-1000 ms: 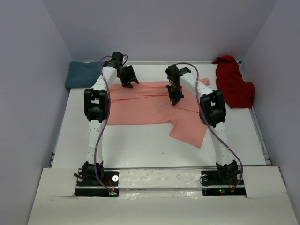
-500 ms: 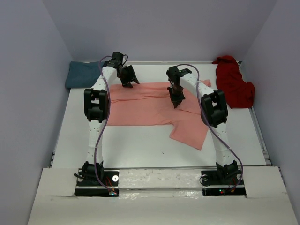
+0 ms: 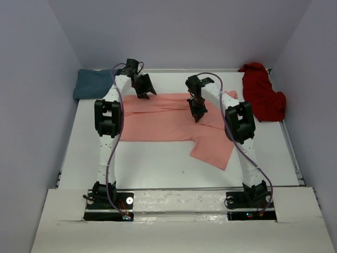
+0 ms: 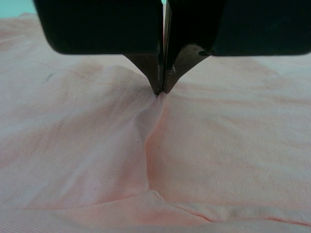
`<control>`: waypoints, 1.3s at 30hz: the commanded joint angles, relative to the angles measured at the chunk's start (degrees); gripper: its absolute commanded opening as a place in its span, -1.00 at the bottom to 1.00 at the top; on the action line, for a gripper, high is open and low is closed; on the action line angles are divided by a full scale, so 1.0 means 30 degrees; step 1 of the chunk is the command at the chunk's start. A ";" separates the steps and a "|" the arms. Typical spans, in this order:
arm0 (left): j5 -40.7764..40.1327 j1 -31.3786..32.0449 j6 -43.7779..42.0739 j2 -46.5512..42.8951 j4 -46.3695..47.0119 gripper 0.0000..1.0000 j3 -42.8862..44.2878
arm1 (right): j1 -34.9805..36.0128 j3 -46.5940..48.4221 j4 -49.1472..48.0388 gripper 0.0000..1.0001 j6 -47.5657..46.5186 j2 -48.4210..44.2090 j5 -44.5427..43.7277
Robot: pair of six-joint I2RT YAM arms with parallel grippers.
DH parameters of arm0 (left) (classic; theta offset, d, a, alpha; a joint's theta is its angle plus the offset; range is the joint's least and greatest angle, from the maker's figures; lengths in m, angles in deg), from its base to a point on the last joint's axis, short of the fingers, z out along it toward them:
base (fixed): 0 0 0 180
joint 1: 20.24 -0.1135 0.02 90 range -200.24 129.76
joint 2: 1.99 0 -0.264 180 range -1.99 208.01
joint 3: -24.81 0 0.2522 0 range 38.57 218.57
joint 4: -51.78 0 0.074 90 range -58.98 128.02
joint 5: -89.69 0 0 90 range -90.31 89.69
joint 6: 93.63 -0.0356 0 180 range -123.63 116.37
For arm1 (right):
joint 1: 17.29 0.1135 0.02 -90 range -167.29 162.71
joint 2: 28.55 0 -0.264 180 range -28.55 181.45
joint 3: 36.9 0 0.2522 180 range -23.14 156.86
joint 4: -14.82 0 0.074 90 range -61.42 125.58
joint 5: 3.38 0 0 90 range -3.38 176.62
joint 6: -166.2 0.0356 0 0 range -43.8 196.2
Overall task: Fold and stack the t-shirts
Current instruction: Fold the tshirt
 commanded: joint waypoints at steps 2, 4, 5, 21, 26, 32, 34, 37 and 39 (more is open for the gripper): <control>0.0117 -0.0119 -0.0221 0.0487 -0.0701 0.19 0.0517 | 0.0232 0.0235 0.0544 -0.96 -0.0031 -0.0936 0.0001; -0.0353 -0.0119 -0.0221 0.0837 -0.1081 0.19 0.0662 | 0.0232 0.0323 0.0573 -0.96 -0.0031 -0.0878 0.0031; -0.0673 -0.0119 -0.0309 0.0956 -0.1170 0.19 0.0692 | 0.0232 0.0382 0.0573 -0.96 -0.0031 -0.0848 0.0031; -0.2874 -0.0177 0.0159 0.2187 -0.2050 0.17 0.0868 | 0.0232 0.0236 0.1217 -0.96 0.0115 -0.1492 -0.0057; -0.2786 -0.0177 0.0218 0.2334 -0.2079 0.17 0.1015 | 0.0232 0.0061 0.1628 -0.96 0.0232 -0.1990 0.0178; -0.2786 -0.0177 0.0247 0.2304 -0.2050 0.17 0.0985 | 0.0613 -0.0437 0.1833 -0.96 0.0437 -0.2313 0.0207; -0.2757 -0.0177 0.0247 0.2305 -0.2050 0.17 0.0986 | 0.0613 -0.0642 0.1804 -0.96 0.0496 -0.2284 0.0908; -0.2727 -0.0177 0.0247 0.2276 -0.2021 0.17 0.0986 | 0.0818 -0.0993 0.1687 -0.96 0.0583 -0.2225 0.1172; -0.2727 -0.0177 0.0247 0.2276 -0.2050 0.17 0.1015 | 0.0818 -0.1257 0.1541 -0.96 0.0613 -0.2225 0.1378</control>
